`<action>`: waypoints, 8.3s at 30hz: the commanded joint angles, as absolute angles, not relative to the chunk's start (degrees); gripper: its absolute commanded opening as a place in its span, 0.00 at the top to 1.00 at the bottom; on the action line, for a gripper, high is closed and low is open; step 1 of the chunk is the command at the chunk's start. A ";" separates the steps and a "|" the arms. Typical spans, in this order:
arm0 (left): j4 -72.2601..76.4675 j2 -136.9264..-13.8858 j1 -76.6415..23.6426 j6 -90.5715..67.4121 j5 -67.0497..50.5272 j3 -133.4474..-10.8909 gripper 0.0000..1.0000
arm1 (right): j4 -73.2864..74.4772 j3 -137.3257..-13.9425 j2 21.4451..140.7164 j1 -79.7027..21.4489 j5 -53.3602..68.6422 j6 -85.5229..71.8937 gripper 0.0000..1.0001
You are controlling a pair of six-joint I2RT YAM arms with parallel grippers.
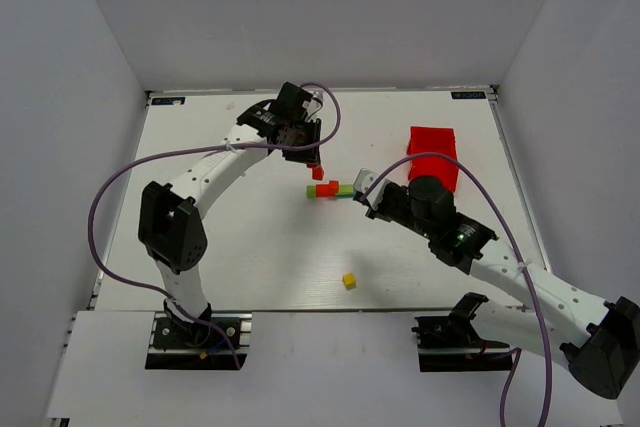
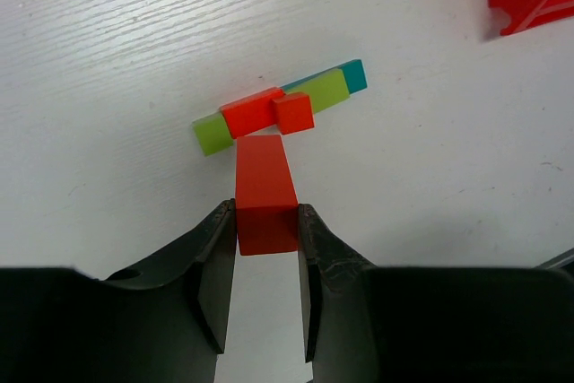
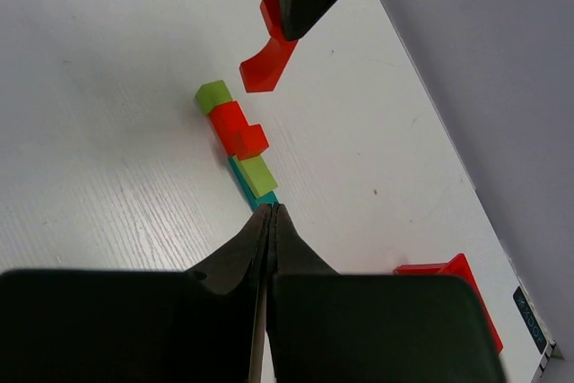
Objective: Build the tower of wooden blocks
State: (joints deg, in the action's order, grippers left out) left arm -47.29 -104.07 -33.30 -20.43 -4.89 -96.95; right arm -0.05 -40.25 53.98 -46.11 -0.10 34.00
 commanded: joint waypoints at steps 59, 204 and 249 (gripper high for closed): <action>-51.94 -113.29 -37.35 -29.09 8.00 -102.39 1.00 | -0.26 -36.47 49.48 -46.06 -0.44 33.13 1.00; -33.23 -66.03 -36.83 -13.54 5.54 -72.53 1.00 | 12.02 -35.51 54.83 -45.97 17.47 49.03 1.00; -28.83 -30.94 -37.09 -10.28 11.95 -45.44 0.22 | 24.35 -43.24 83.06 -51.06 33.40 57.84 0.46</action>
State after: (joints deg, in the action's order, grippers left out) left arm -28.88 -31.00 -37.26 -10.50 12.67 -45.43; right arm 27.57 -44.16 82.78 -50.15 34.59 60.38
